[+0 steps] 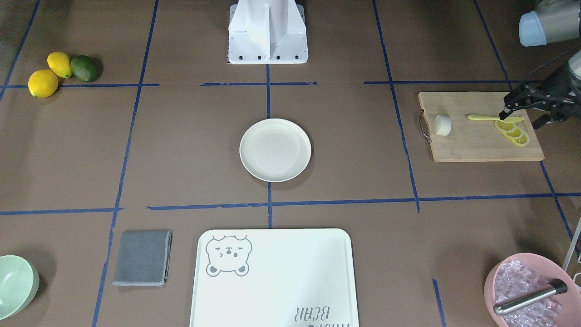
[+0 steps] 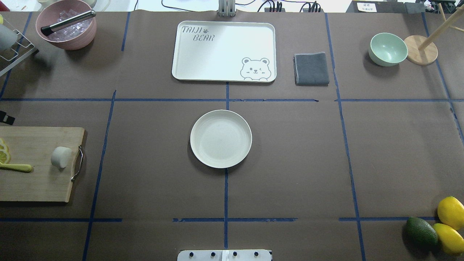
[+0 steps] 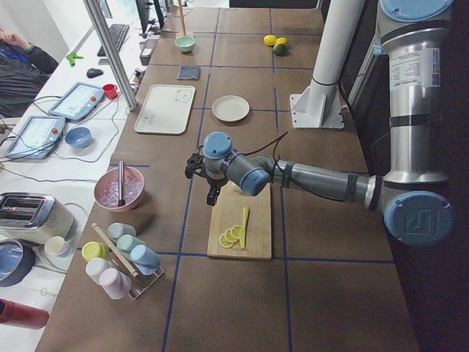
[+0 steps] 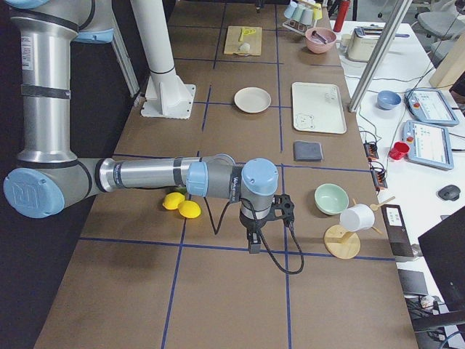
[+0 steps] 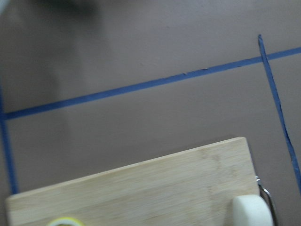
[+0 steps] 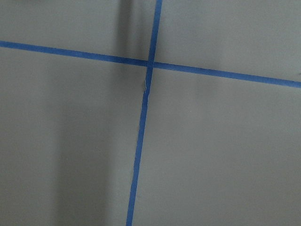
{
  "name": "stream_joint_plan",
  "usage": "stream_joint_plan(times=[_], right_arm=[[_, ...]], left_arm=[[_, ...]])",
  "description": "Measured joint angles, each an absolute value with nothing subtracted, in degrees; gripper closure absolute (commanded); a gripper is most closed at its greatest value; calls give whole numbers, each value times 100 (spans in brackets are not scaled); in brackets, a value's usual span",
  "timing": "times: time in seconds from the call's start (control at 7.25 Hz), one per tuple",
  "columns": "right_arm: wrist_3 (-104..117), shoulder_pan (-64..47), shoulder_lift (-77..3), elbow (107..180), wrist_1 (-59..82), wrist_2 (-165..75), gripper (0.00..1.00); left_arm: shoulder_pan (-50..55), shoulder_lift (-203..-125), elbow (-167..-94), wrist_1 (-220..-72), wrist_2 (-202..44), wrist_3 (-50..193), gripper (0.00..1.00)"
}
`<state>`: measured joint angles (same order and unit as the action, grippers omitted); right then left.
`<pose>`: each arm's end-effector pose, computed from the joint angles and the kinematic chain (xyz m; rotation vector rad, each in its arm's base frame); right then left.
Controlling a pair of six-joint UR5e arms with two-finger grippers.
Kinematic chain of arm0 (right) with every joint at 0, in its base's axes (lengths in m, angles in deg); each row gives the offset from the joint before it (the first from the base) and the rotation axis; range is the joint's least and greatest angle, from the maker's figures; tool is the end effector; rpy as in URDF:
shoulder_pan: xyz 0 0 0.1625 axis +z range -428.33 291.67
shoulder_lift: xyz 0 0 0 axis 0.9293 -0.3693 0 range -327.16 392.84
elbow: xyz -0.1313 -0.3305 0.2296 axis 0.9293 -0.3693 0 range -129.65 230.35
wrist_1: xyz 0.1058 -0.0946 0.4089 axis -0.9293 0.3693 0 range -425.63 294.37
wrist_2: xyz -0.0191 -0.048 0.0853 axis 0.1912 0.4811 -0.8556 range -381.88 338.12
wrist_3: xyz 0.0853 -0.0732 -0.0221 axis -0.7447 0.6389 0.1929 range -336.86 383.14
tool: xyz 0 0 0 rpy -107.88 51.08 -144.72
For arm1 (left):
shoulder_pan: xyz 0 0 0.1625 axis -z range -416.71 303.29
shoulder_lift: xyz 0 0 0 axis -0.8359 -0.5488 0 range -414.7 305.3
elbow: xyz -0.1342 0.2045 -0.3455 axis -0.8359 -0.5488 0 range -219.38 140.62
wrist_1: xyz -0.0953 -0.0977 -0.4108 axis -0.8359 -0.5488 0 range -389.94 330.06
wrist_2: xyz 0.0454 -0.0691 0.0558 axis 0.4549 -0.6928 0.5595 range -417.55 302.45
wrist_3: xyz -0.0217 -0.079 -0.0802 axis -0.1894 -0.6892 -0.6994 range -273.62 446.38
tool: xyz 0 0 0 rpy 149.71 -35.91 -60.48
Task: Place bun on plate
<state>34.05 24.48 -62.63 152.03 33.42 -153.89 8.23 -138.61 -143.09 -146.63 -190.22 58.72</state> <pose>0.0793 -0.4610 0.6292 0.0405 -0.7340 -0.1168 0.1586 -0.4703 0.5423 0.1905 0.8995 0.1807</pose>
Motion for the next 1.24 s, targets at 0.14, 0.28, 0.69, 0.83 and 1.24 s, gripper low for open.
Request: stream_joint_plan(times=[0.14, 0.28, 0.69, 0.83, 1.24], right_arm=[[3404, 2448, -6284, 15221, 3342, -15389, 0], [3406, 2448, -6296, 15226, 3342, -15389, 0], [3422, 2448, -6343, 15230, 3342, -15389, 0], [3427, 2448, -6356, 15230, 3342, -15389, 0], [3421, 2448, -6374, 15240, 3342, -15389, 0]], left_arm=[[306, -13863, -14333, -14875, -18617, 5327, 0], [-192, -13864, -14349, -15099, -18271, 4802, 0], [-1202, -13909, -14285, -15399, -17588, 4033, 7], [-1307, -13936, -14234, -15406, -17508, 3994, 62], [-1364, -13955, -14195, -15389, -17481, 3973, 68]])
